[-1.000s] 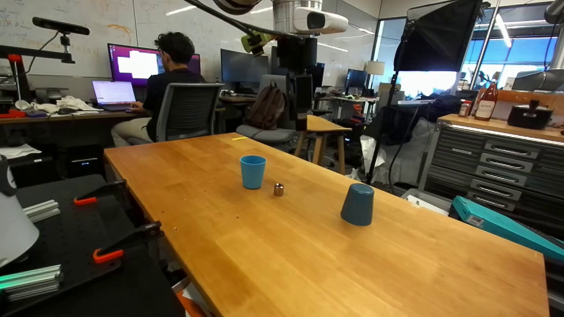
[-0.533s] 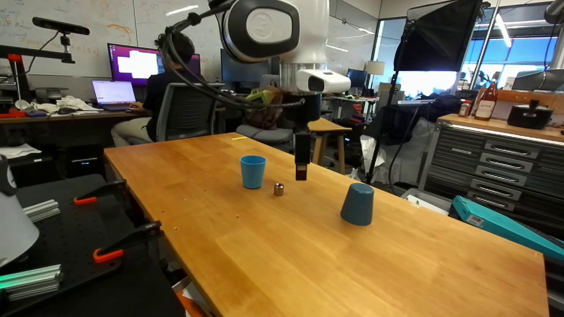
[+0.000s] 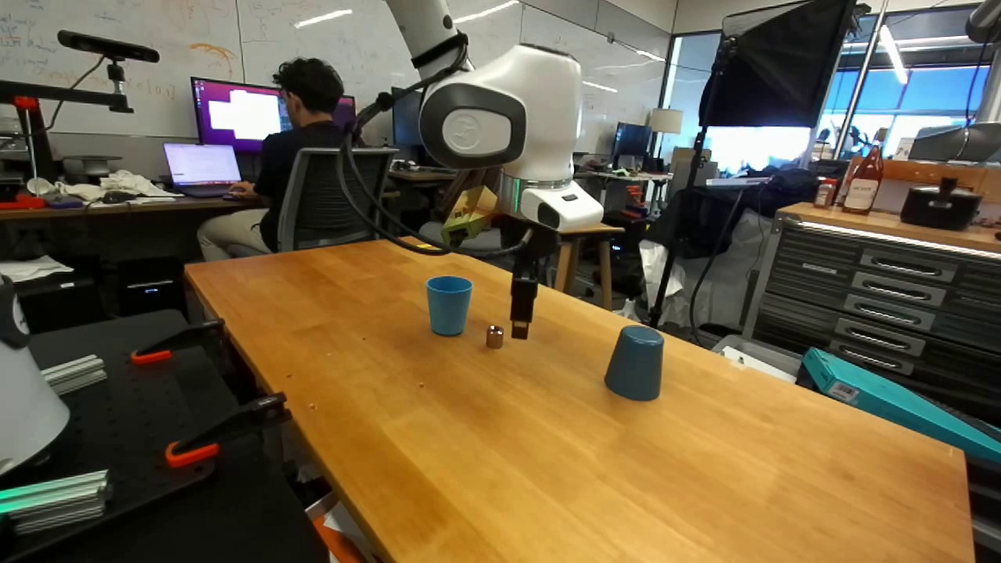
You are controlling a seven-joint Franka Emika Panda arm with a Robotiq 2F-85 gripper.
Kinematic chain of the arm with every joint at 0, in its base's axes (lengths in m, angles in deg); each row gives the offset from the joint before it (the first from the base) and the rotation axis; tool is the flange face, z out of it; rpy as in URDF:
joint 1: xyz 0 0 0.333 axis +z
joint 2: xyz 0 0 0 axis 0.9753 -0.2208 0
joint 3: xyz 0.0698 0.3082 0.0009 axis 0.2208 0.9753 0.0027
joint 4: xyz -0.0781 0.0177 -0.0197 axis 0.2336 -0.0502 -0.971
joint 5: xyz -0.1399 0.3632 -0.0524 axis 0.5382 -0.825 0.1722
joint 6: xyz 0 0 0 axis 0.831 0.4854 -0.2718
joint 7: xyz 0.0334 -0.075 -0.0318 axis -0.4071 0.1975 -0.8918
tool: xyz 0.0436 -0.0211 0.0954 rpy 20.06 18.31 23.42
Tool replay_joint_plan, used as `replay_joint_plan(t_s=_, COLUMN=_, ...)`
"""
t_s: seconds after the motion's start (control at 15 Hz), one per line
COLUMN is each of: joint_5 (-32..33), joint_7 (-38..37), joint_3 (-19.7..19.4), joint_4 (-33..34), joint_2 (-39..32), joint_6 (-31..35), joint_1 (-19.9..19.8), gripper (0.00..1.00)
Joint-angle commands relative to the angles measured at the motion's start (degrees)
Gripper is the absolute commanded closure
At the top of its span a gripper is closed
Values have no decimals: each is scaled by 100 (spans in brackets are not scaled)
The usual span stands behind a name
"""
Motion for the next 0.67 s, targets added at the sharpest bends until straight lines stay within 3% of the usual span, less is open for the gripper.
replay_joint_plan(t_s=0.0, joint_5=-567, joint_7=378, joint_3=371, joint_4=448, joint_2=-462, joint_6=2, joint_1=-133, gripper=0)
replay_joint_plan(t_s=0.53, joint_5=-608, joint_7=292, joint_3=467, joint_4=740, joint_2=-1140, joint_6=-68, joint_1=-109, gripper=0)
replay_joint_plan(t_s=0.6, joint_5=-594, joint_7=299, joint_3=484, joint_4=771, joint_2=-1173, joint_6=-78, joint_1=-103, gripper=8)
